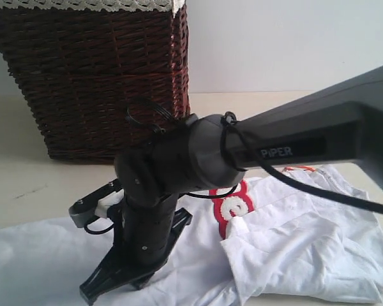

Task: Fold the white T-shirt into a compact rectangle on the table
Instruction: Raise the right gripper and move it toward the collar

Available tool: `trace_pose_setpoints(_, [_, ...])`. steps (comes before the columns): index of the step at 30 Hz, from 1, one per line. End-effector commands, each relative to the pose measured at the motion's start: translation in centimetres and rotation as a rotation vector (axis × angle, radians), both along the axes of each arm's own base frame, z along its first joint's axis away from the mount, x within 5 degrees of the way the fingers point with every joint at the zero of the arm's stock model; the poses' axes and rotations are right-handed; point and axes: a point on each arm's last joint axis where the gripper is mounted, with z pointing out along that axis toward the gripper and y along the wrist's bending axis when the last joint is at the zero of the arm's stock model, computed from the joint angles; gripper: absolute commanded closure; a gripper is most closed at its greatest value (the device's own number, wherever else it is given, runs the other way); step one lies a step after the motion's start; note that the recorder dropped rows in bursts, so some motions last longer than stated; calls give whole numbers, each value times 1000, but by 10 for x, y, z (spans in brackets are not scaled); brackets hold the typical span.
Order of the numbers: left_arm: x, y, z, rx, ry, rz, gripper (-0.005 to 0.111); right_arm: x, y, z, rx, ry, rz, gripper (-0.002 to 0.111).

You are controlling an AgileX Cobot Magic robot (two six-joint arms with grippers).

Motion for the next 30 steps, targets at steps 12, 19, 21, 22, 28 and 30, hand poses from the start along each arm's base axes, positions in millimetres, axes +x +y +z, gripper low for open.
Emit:
trace_pose_setpoints(12, [0,0,1,-1,-17,3,107,75,-39,91,-129,-386,-170,108])
trace_pose_setpoints(19, [0,0,1,-1,-17,3,107,110,-133,91,-252,-283,-375,108])
trace_pose_setpoints(21, [0,0,1,-1,-17,3,107,114,-156,83,-264,-255,-428,108])
trace_pose_setpoints(22, [0,0,1,-1,-17,3,107,115,-164,78,-261,-238,-443,108])
trace_pose_setpoints(28, [0,0,1,-1,-17,3,107,112,-197,46,-200,-171,-491,108])
trace_pose_setpoints(30, [0,0,1,-1,-17,3,107,115,-209,37,-211,-153,-520,108])
